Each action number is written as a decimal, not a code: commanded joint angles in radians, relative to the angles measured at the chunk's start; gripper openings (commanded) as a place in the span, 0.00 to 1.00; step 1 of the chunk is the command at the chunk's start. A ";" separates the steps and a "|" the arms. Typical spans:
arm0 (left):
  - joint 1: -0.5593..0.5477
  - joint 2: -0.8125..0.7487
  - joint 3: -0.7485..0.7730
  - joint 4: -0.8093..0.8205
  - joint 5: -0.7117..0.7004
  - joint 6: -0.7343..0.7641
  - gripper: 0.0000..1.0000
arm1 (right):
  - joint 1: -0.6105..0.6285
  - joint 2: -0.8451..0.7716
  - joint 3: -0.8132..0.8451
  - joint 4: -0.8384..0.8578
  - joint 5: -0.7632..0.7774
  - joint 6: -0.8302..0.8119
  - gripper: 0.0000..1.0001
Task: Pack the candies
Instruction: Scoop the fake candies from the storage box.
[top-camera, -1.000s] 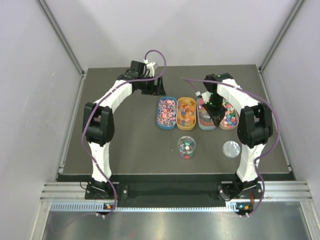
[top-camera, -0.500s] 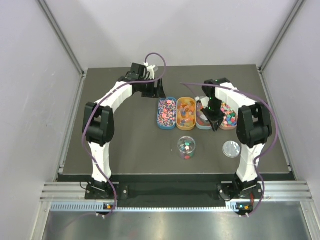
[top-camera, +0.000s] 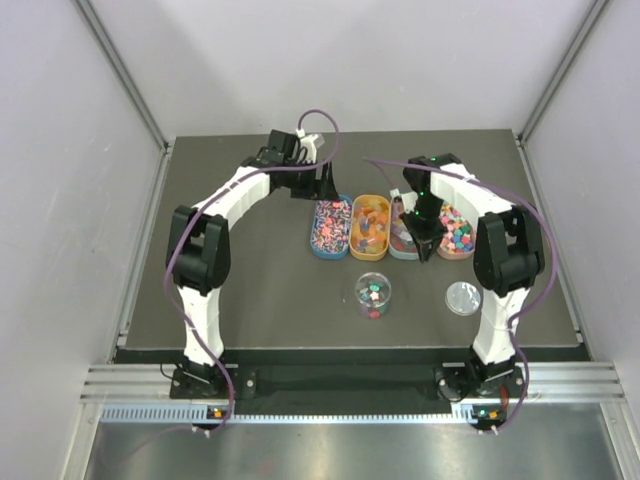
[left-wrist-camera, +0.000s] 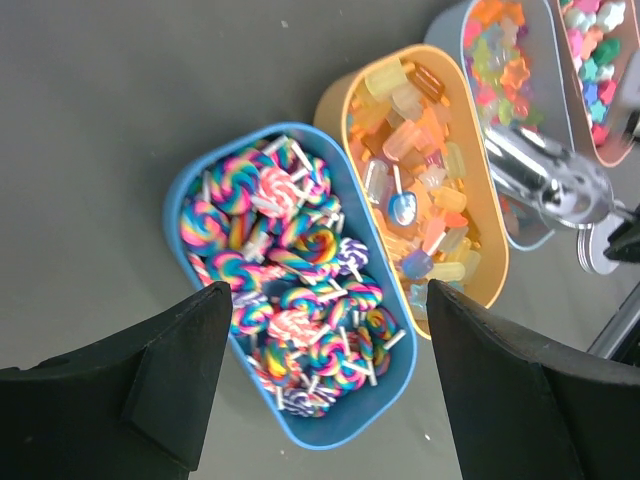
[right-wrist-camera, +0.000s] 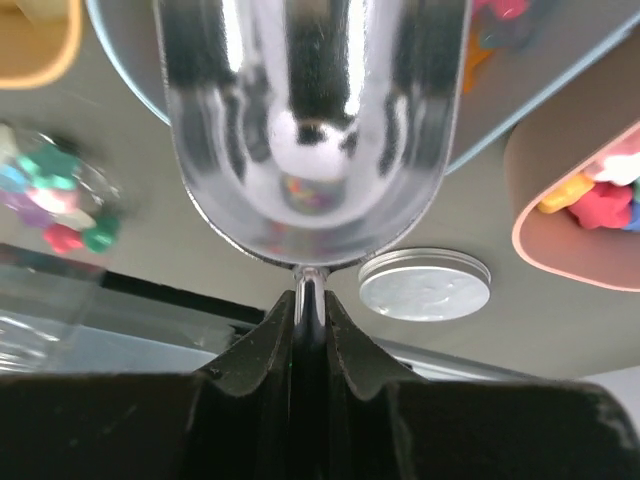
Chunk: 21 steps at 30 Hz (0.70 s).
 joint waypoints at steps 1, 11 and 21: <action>-0.011 -0.094 -0.037 0.040 0.016 0.007 0.83 | 0.019 0.009 0.084 0.047 -0.086 0.047 0.00; -0.049 -0.135 -0.089 0.036 -0.051 0.065 0.84 | 0.011 -0.058 -0.165 0.059 -0.198 0.127 0.00; -0.057 -0.154 -0.129 -0.038 -0.130 0.127 0.82 | -0.044 0.058 0.028 0.075 -0.235 0.169 0.00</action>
